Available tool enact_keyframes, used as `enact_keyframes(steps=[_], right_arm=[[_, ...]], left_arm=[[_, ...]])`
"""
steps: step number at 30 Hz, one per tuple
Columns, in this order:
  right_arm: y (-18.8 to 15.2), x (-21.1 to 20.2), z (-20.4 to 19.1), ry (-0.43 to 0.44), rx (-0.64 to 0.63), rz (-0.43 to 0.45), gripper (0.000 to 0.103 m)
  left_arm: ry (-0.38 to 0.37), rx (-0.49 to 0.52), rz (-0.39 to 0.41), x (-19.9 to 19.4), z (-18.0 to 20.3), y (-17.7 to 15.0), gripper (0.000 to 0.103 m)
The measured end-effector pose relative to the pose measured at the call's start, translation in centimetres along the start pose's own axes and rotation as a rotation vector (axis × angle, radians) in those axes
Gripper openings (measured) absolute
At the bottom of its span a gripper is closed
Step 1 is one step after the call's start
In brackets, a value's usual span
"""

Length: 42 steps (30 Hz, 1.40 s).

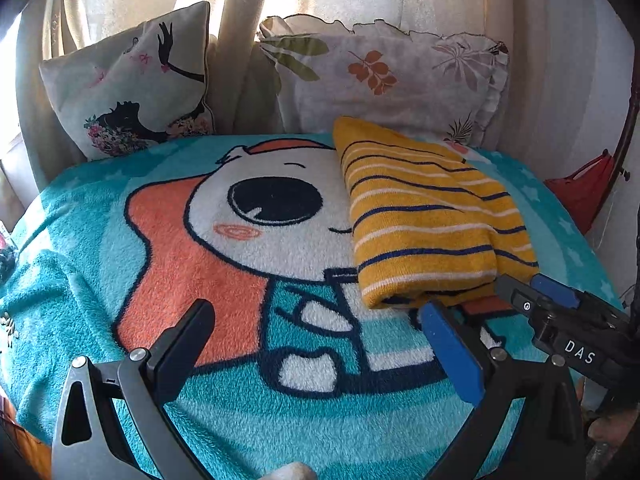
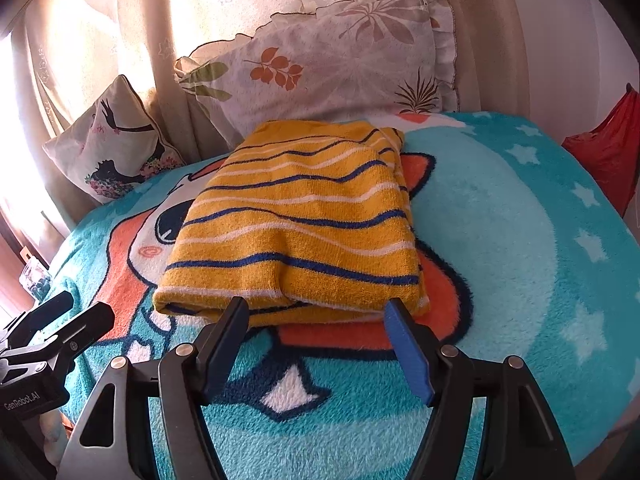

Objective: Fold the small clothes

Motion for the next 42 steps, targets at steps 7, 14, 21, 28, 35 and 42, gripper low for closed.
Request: enact_keyframes(steps=[7, 14, 21, 28, 35, 42], right_arm=[[0.1, -0.1, -0.3, -0.006, -0.005, 0.012, 0.077], [1.7, -1.8, -0.9, -0.002, 0.007, 0.094, 0.077], [4.5, -0.9, -1.1, 0.034, 0.026, 0.084, 0.077], [9.6, 3.4, -0.9, 0.075, 0.007, 0.009, 0.050], [12.4, 11.7, 0.1, 0.152, 0.045, -0.171, 0.046], [16.5, 16.9, 4.5, -0.190, -0.017, -0.152, 0.050]], left_arm=[[-0.017, -0.043, -0.042, 1.4, -0.9, -0.8, 0.103], [-0.027, -0.082, -0.075, 2.8, -1.9, -1.6, 0.103], [-0.032, -0.074, -0.076, 2.9, -2.3, -1.6, 0.103], [-0.033, -0.102, -0.077, 3.1, -3.7, -1.3, 0.103], [-0.031, -0.120, -0.087, 3.6, -4.3, -1.3, 0.103], [-0.020, -0.116, -0.084, 3.5, -4.7, -1.1, 0.103]])
Point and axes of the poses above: each gripper's, at about its wrist camera, not at the fingertips, and x roughly the way its jaws point, z to its right, y to its top, the point moved 8 cm from there along x, roughly the way its jaws point, and after that the axes turned 7 degrees about -y, right-handed, at the moved point
